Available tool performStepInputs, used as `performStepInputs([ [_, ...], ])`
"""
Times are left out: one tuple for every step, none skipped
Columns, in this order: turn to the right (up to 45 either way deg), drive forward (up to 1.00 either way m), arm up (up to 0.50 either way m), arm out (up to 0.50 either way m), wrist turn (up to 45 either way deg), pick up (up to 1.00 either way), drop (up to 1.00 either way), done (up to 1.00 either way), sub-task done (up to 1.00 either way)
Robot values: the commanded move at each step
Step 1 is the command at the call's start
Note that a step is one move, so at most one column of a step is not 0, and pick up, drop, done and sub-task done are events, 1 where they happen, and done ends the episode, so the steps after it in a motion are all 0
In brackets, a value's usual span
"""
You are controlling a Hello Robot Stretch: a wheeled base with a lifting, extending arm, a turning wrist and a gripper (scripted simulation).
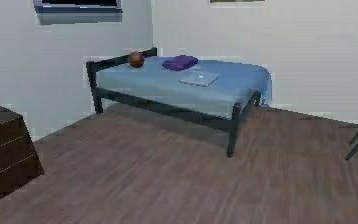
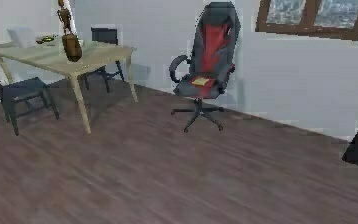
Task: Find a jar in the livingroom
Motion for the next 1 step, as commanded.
performStepInputs([
  [-45.0, 0.00, 0.00, 0.00, 0.0, 0.00, 0.00, 0.00, 0.00],
])
